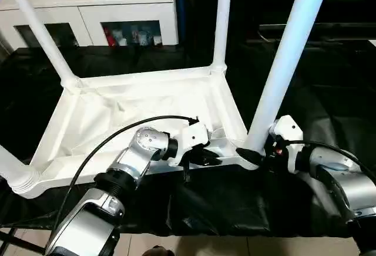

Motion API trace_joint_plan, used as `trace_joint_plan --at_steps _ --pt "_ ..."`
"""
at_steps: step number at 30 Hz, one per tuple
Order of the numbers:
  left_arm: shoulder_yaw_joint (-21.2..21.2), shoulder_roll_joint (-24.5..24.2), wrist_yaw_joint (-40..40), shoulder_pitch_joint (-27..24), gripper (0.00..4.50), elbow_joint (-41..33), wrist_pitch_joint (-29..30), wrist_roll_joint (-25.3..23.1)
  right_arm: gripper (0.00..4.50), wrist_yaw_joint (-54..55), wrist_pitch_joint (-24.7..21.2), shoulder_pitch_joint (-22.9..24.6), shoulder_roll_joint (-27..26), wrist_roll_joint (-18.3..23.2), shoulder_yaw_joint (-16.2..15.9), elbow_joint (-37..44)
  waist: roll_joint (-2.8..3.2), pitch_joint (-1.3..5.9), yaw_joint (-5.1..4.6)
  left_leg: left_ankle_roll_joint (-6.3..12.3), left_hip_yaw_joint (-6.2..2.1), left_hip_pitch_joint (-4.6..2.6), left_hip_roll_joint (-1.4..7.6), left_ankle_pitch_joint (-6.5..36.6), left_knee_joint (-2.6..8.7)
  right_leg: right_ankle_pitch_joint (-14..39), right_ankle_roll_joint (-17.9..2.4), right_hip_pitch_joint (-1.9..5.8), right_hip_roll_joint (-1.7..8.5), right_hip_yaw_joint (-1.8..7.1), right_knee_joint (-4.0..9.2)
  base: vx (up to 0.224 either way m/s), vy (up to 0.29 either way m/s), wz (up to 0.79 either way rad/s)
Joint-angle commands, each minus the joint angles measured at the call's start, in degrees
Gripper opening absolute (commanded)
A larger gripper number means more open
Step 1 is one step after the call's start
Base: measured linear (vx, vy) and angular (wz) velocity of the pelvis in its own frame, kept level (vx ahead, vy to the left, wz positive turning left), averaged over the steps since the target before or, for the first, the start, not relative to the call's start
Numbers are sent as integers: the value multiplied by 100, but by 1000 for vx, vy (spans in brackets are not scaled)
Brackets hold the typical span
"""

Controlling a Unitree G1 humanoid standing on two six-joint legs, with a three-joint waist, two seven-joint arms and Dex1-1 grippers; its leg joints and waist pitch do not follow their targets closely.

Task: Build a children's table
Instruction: Rotate leg to tighten

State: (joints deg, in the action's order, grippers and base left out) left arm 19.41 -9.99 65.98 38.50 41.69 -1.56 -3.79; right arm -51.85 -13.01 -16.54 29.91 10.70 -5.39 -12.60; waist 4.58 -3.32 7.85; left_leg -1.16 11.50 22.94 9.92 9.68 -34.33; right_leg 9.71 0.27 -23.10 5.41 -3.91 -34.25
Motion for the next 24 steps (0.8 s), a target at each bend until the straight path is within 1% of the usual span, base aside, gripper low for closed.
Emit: trace_joint_plan --at_steps 1,2,4,5,6,7,8,9,10,11,12,13,14,15,16,17,18,19,20,21,22,23,24 --pt "69 -41 318 -81 0 -94 32 81 298 31 -11 -99 -32 -73 -47 -124 -191 411 -3 451 -179 -137 344 1235 393 1681 -1200 229 409 227 430 0 0 0" --pt "46 -41 305 -75 0 -84 61 99 289 53 -41 -74 -70 -50 -41 -110 -173 406 -6 452 -181 -138 344 1240 394 1674 -1205 225 409 228 429 0 0 0" --pt "-18 -17 221 -41 0 -29 115 131 272 170 -127 1 -172 -9 -25 -60 -178 396 -35 434 -186 -133 340 1289 406 1697 -1205 226 401 223 437 0 0 0" --pt "-57 21 135 -5 0 15 148 143 265 373 -159 56 -288 -25 -5 -38 -172 380 -45 427 -183 -137 338 1321 410 1727 -1203 213 398 226 446 0 0 0" --pt "-125 122 -134 88 0 134 183 116 265 944 -273 121 -606 -82 78 -51 -171 364 -66 403 -185 -137 335 1393 420 1826 -1191 203 403 231 462 0 0 0" --pt "-155 174 -283 136 0 199 190 90 253 1246 -348 140 -775 -109 130 -70 -165 359 -99 339 -192 -146 324 1477 440 1980 -1155 182 401 228 479 0 0 0" --pt "-164 216 -374 169 0 239 206 70 242 1439 -395 158 -902 -128 153 -88 -173 351 -119 295 -198 -151 318 1559 451 2087 -1128 183 398 222 493 0 0 0" --pt "-168 237 -422 187 0 259 214 59 232 1539 -420 168 -969 -138 166 -98 -174 340 -149 218 -204 -178 320 1709 466 2278 -1074 168 392 225 520 0 0 0" --pt "-174 296 -589 235 0 313 221 13 232 1798 -465 197 -1161 -159 188 -116 -166 321 -167 136 -217 -196 329 1875 482 2453 -1020 150 400 232 539 0 0 0" --pt "-174 296 -589 235 0 313 221 13 224 1798 -465 197 -1161 -159 188 -116 -165 319 -179 98 -225 -199 330 1932 495 2500 -990 155 398 229 542 0 0 0" --pt "-190 400 -808 299 0 373 280 -14 216 2183 -582 191 -1451 -175 234 -175 -132 300 -192 40 -239 -198 329 2068 515 2609 -937 159 408 226 556 0 0 0" --pt "-205 496 -1021 351 0 417 328 -43 211 2537 -657 154 -1715 -204 267 -259 -106 264 -242 -56 -233 -224 321 2349 539 2811 -878 106 382 227 601 0 0 0" --pt "-203 617 -1202 400 0 451 375 -72 211 2932 -708 48 -1999 -275 282 -397 -93 251 -256 -120 -249 -242 309 2522 542 2985 -846 96 393 214 614 0 0 0" --pt "-192 702 -1298 422 0 458 403 -89 209 3193 -740 -55 -2210 -335 266 -500 -68 219 -301 -235 -280 -289 293 2823 550 3364 -743 78 412 192 660 0 0 0" --pt "-174 780 -1351 429 0 458 406 -102 209 3394 -768 -170 -2407 -366 248 -589 -55 210 -326 -285 -303 -305 290 2978 552 3517 -680 79 412 178 677 0 0 0" --pt "-164 814 -1358 431 0 461 402 -104 209 3461 -799 -223 -2496 -360 247 -614 -68 192 -400 -340 -336 -300 275 3196 572 3742 -559 89 413 141 714 0 0 0" --pt "-145 832 -1329 426 0 462 389 -106 209 3444 -819 -261 -2561 -342 216 -603 -8 183 -437 -379 -380 -307 285 3424 609 3836 -408 131 401 95 733 0 0 0" --pt "-123 839 -1304 422 0 470 366 -115 209 3407 -807 -271 -2587 -359 156 -559 -17 170 -473 -409 -392 -364 288 3697 632 3802 -329 116 373 57 792 0 0 0" --pt "-120 840 -1301 422 0 471 363 -116 209 3402 -806 -272 -2590 -361 149 -554 23 168 -474 -423 -398 -404 290 3791 638 3736 -336 108 376 57 806 0 0 0" --pt "-72 814 -1186 396 0 452 286 -128 259 3236 -839 -237 -2567 -268 128 -436 -1 159 -515 -409 -384 -455 284 3880 639 3576 -382 89 368 39 859 0 0 0" --pt "-38 788 -1099 378 0 442 228 -140 272 3154 -871 -196 -2533 -209 119 -336 -3 158 -527 -379 -382 -458 278 3869 645 3518 -397 106 368 28 865 0 0 0" --pt "-22 762 -1045 358 0 421 204 -143 272 3116 -895 -153 -2493 -176 135 -261 -22 159 -531 -311 -381 -419 284 3728 677 3366 -430 156 391 45 860 0 0 0" --pt "-12 710 -938 323 0 381 124 -123 272 2990 -898 -95 -2356 -182 112 -190 -22 193 -510 -246 -380 -362 296 3450 705 3127 -502 211 420 88 817 0 0 0"
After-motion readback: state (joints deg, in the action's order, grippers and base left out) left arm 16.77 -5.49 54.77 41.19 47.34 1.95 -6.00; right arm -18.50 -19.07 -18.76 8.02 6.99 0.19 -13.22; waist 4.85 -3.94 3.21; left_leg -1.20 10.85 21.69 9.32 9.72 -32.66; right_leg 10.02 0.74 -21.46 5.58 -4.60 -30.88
